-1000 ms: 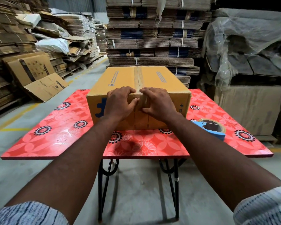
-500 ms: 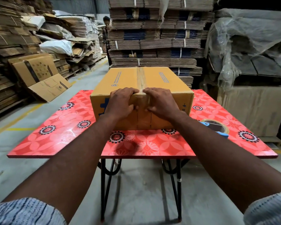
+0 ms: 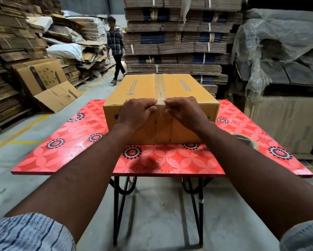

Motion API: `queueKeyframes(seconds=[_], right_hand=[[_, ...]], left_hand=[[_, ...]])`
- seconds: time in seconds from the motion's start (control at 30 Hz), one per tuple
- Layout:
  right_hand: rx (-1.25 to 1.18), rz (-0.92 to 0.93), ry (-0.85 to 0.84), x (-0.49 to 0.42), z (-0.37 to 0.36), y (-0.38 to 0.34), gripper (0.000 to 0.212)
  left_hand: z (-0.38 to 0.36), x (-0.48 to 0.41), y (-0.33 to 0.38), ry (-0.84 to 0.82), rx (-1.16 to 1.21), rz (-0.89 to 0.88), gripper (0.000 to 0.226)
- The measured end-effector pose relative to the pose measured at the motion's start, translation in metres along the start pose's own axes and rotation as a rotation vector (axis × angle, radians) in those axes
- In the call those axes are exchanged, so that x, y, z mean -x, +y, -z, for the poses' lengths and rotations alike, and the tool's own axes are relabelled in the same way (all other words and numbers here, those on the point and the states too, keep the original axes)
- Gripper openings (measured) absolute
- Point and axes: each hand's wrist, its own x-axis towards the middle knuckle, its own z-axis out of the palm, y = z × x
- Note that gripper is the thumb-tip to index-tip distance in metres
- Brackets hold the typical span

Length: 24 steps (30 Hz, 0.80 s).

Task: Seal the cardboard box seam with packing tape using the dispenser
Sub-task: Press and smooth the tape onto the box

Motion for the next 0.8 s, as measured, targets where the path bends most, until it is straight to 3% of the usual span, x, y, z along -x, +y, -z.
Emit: queueKeyframes(seconds=[0.13, 0.27, 0.37, 0.57, 0.8], right_hand=[[-0.052, -0.094, 0.039, 0.005, 0.007, 0.002, 0.041], [0.016, -0.06, 0.018, 0.0, 0.005, -0.008, 0.041], [0.091, -0.033, 0.042, 0.001, 0.001, -0.009, 0.035], [0.015, -0.028, 0.018, 0.007, 0.008, -0.001, 0.037], [0.07, -0.08, 0.054, 0.009, -0.002, -0.008, 0.045]], left_hand=[[0.006, 0.001, -0.004, -0.04, 0.028, 0.035, 0.033], [0.002, 0.002, 0.011, -0.063, -0.079, 0.019, 0.048], [-0.006, 0.003, 0.016, -0.031, -0.135, 0.001, 0.037], [-0.002, 0.003, 0.003, -0.109, -0.135, -0.005, 0.053], [-0.008, 0.005, 0.013, -0.044, -0.17, 0.023, 0.048]])
